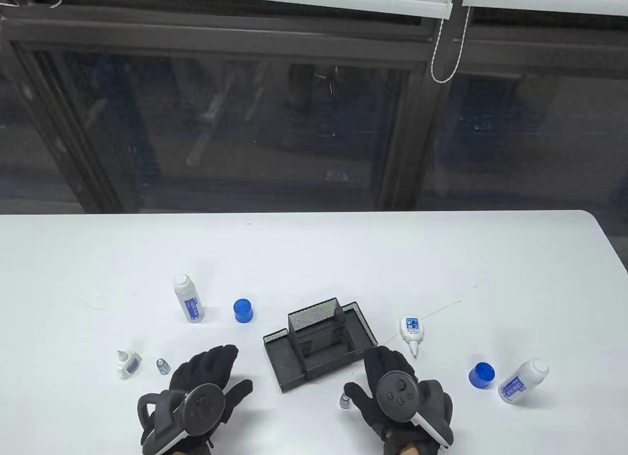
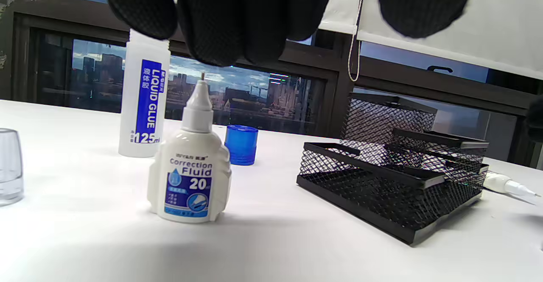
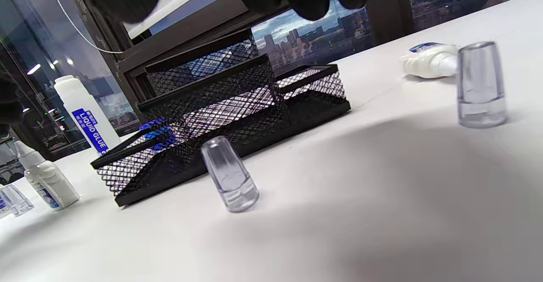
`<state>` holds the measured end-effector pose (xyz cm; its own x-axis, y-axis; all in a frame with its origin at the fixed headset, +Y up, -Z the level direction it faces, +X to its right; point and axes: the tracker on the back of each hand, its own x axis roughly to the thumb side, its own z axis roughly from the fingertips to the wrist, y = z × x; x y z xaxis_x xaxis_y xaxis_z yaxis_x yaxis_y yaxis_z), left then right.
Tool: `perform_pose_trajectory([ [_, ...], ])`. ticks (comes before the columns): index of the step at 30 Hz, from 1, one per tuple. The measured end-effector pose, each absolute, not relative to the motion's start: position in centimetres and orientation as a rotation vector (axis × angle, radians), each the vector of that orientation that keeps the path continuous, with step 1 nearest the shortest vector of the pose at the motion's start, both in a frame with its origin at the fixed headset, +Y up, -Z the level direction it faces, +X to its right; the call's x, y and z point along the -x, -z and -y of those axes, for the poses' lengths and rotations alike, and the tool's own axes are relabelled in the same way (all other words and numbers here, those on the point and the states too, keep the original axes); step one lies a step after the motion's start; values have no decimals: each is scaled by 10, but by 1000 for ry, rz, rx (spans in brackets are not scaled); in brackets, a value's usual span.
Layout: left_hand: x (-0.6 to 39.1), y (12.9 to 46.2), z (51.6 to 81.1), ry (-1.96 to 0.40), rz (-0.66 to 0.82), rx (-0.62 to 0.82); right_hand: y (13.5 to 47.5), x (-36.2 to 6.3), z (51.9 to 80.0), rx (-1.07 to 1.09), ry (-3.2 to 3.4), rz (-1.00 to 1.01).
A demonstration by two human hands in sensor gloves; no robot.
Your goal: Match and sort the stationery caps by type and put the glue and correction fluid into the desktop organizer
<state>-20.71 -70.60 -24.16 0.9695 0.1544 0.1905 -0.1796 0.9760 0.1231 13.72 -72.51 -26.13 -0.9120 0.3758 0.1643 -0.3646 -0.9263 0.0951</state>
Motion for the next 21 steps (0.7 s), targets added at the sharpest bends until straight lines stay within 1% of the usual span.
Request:
perform_pose_trajectory([
  [8, 207, 242, 706, -170, 182, -144, 260, -137, 725, -261, -2738, -72],
  [14, 206, 243, 706, -181, 185, -143, 260, -141, 721, -240, -2696, -14],
  [18, 207, 243, 705, -188, 187, -145, 258, -146, 713, -220, -2641, 47],
  [21, 208, 243, 705, -197, 184, -148, 253, -157, 699, -183, -2579, 132],
])
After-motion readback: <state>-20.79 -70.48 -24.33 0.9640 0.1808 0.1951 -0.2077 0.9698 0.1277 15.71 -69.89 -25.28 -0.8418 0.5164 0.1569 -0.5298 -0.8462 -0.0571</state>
